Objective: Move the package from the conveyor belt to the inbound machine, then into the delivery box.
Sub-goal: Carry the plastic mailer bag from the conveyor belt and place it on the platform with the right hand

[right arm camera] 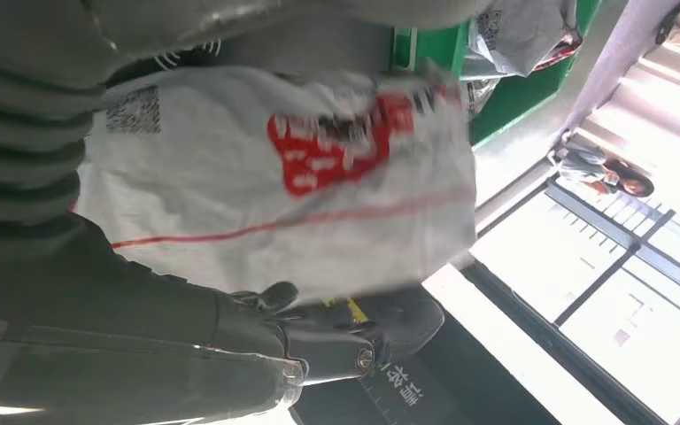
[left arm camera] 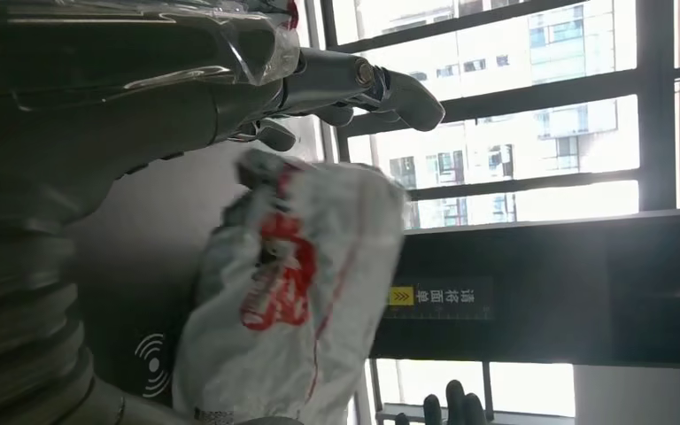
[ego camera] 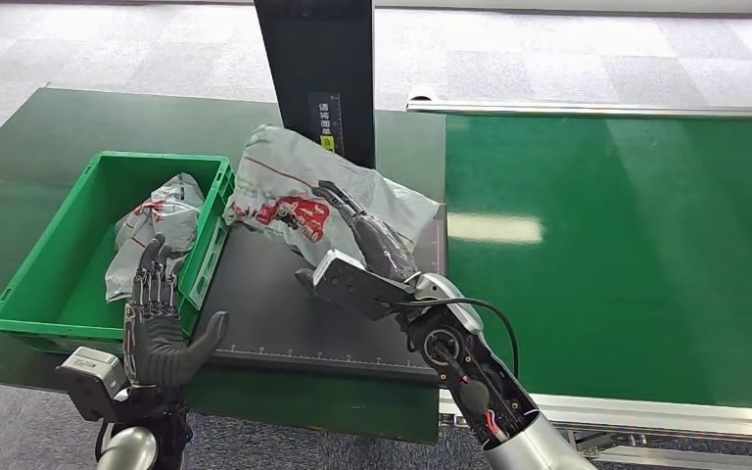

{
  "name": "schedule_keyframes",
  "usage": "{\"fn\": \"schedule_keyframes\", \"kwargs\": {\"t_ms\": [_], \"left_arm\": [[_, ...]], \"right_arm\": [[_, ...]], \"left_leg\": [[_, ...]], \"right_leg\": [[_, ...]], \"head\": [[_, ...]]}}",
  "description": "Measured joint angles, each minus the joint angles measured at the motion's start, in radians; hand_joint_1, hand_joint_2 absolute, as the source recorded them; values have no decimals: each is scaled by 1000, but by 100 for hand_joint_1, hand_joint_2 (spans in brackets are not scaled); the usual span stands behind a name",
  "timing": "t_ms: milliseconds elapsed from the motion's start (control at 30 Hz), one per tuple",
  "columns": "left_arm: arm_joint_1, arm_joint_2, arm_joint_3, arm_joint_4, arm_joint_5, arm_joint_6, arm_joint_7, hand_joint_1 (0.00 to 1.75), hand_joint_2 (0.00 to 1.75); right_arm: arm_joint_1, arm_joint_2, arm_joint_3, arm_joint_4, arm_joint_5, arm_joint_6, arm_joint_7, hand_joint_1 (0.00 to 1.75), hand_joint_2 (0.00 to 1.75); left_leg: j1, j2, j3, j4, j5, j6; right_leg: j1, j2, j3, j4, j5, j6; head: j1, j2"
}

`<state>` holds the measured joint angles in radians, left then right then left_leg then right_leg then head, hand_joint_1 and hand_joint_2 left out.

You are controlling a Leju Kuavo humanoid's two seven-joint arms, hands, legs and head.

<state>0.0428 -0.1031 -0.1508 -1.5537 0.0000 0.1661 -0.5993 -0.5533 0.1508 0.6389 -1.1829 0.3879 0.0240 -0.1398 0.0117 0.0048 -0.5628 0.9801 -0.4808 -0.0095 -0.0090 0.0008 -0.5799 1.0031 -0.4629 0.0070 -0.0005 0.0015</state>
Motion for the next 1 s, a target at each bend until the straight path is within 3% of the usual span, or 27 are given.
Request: {"fn": "schedule_keyframes", "kwargs": {"t_ms": [700, 800, 1000], "left_arm": [[-5, -23, 17, -10, -75, -43, 36, 0, 175], [-26, -25, 15, 1, -206, -19, 89, 0, 175], [-171, -22, -26, 142, -624, 187, 176, 0, 175]], "right_arm": [[-29, 10, 23, 10, -24, 22, -6, 0, 0], [-30, 15, 23, 10, -46, 17, -29, 0, 0], [-4, 22, -23, -15, -154, -38, -156, 0, 0]], "left_leg": [[0, 0, 0, 0, 0, 0], [0, 0, 0, 0, 0, 0], [0, -1, 1, 1, 1, 0]], "right_leg": [[0, 0, 0, 0, 0, 0], [0, 0, -1, 0, 0, 0], [0, -1, 0, 0, 0, 0]], "head": [[0, 0], [0, 0], [0, 0]]}}
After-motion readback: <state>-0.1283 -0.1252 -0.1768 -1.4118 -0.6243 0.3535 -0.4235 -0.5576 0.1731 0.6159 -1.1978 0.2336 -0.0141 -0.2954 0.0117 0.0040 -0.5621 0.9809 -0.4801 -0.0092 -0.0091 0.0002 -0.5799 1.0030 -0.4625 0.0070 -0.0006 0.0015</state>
